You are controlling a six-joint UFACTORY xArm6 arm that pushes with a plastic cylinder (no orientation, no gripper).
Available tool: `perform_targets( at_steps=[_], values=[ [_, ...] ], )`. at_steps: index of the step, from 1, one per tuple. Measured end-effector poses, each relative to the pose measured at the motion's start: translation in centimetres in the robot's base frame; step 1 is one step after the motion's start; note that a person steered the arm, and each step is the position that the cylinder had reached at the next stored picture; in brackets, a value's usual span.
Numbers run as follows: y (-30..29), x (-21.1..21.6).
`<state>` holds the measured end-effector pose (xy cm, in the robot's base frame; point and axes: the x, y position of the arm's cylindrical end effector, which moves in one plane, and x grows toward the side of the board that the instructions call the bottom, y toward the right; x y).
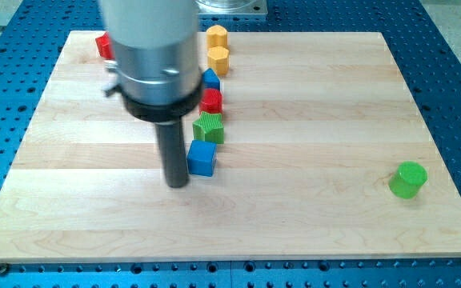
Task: Move green circle below cube
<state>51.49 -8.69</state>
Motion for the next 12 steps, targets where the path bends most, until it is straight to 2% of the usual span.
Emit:
perform_targets(
  at_steps=[1,2,3,4,5,7,8,9,10,11,12],
  values=[
    [-1.4,-2.0],
    [1.9,-2.2],
    [2.4,-2.2],
    [2.0,0.7],
    [10.3,4.3],
    [20.2,-3.9],
    [34.9,-4.7],
    [42.6,-2.3],
    [37.1,2.0],
    [26.4,2.8],
    [18.7,2.8]
  ],
)
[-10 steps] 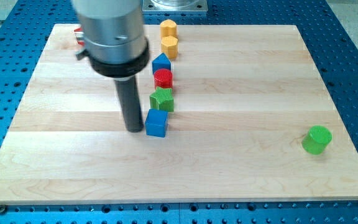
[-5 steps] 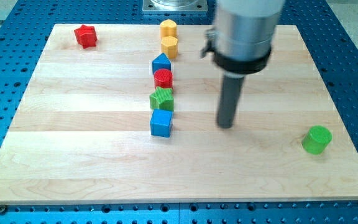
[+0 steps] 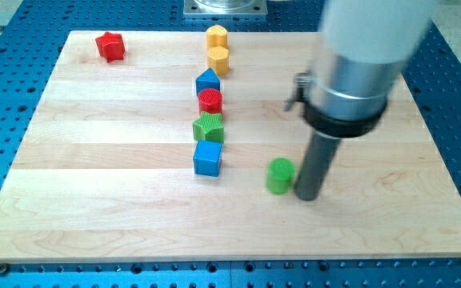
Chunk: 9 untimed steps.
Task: Move green circle below cube
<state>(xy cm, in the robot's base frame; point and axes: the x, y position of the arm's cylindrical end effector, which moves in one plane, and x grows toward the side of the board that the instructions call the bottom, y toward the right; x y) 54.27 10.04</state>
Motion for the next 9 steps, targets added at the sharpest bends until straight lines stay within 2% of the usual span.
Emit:
perform_targets(
  at_steps=[1,2,3,4,5,6,7,8,9],
  values=[
    [2.9,-4.3],
    [-2.5,-1.5],
    [-4.7,0.8],
    [-2.6,-1.4],
    [-6.8,-3.0],
    [-8.3,-0.1],
    [-4.5,2.0],
    [-7.3,5.7],
    [-8.4,4.5]
  ],
)
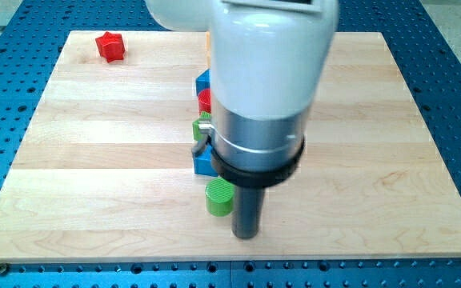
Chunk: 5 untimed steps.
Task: Move green circle below cube
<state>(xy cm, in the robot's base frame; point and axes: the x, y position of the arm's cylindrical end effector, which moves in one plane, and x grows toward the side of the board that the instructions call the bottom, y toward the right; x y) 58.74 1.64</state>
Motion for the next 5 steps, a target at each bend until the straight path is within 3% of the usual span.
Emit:
perform_targets(
  at_steps=[4,5],
  values=[
    [-3.4,-1.8],
    [-7.6,3.1]
  ],
)
